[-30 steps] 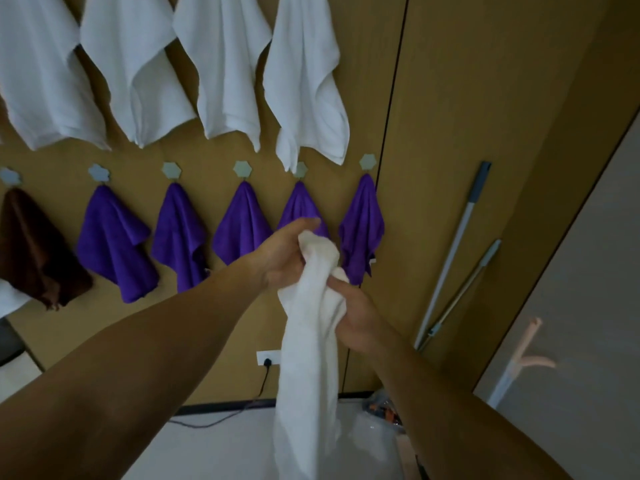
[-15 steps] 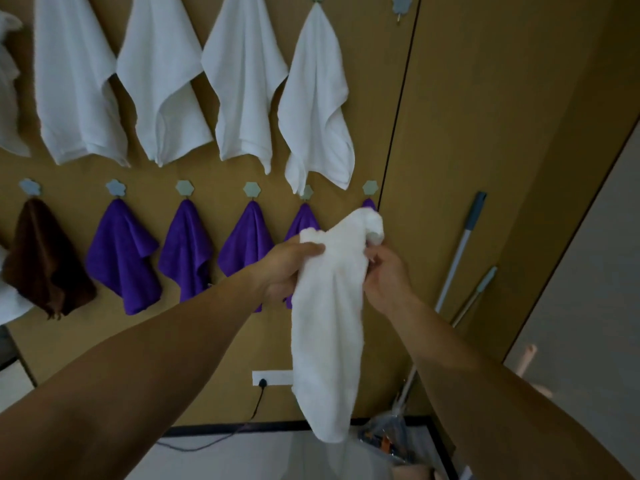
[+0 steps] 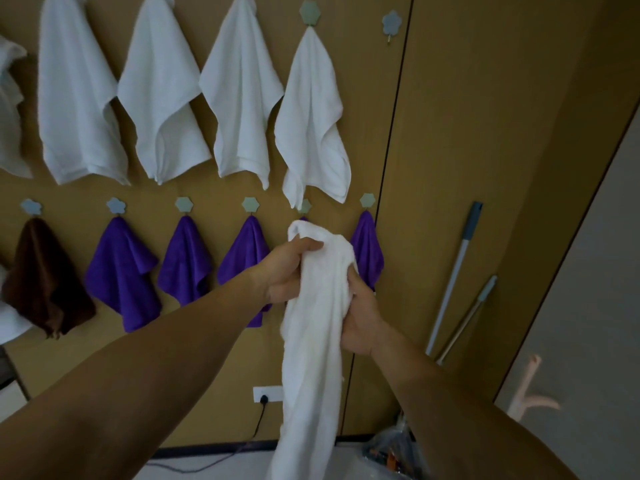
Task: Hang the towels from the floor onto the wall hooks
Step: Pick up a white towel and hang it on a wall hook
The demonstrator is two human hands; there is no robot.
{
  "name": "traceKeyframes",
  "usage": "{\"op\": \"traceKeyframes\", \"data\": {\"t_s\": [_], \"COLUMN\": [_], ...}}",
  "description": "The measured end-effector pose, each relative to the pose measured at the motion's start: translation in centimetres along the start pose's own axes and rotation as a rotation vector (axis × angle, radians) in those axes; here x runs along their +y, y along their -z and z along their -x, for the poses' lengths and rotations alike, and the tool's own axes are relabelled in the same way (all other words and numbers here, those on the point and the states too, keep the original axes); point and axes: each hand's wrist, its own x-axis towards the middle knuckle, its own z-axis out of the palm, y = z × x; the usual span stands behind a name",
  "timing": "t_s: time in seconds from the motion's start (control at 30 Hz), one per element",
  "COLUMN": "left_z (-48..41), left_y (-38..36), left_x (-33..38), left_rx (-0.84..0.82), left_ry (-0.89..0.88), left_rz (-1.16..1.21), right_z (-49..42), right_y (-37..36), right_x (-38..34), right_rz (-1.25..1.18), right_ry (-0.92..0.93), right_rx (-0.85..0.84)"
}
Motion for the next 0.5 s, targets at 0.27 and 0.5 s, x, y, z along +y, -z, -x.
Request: {"op": "traceKeyframes", "data": {"t_s": [0.27, 0.5], "left_z": [0.7, 1.2], "left_y": [3.8, 6.1], "left_x": [0.7, 1.4], "left_rx": [0.211, 0.374], "left_ry": [0.135, 0.174], "left_rz": [-0.34, -0.582], "right_z": [0.4, 1.1], "right_y": [2.1, 2.6], "right_x": [-0.5, -4.1], "right_rz": [0.014, -0.022], "right_ry": [-0.181, -0.181], "right_rx": [-0.084, -0.272]}}
